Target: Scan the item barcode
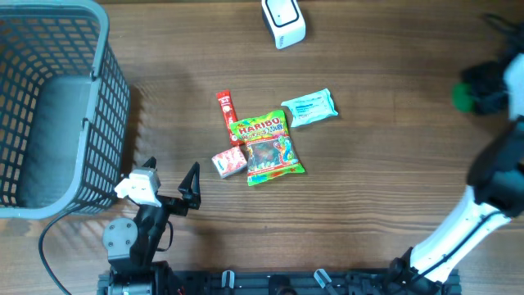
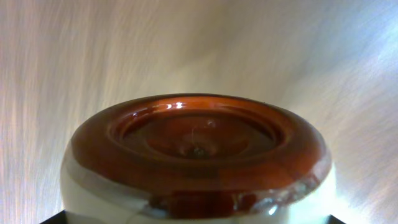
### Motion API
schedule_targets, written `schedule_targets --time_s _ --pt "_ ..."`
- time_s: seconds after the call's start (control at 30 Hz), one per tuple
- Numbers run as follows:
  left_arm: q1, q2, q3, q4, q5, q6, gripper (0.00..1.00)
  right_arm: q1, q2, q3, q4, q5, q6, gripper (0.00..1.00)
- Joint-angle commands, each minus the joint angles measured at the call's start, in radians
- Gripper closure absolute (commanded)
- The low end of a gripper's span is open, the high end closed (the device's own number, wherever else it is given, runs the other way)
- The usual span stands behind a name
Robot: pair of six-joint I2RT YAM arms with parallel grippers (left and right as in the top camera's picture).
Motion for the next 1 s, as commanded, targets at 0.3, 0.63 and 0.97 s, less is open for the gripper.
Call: schedule_targets --time_s 0.3,0.63,0.97 --pt "0.005 -0.001 -0.003 -0.001 -0.005 0.016 0.00 -0.243 0.023 0.008 0.178 0.253 -0.134 0.35" --pt "0.005 -0.001 -0.003 -0.001 -0.006 0.016 0.00 -0.261 0.025 0.055 0.139 0.251 -0.208 0.00" --pt "0.005 -0.001 -0.003 -0.001 -0.005 0.016 0.00 -0.108 -0.285 0.206 -0.066 -0.334 -0.232 0.01"
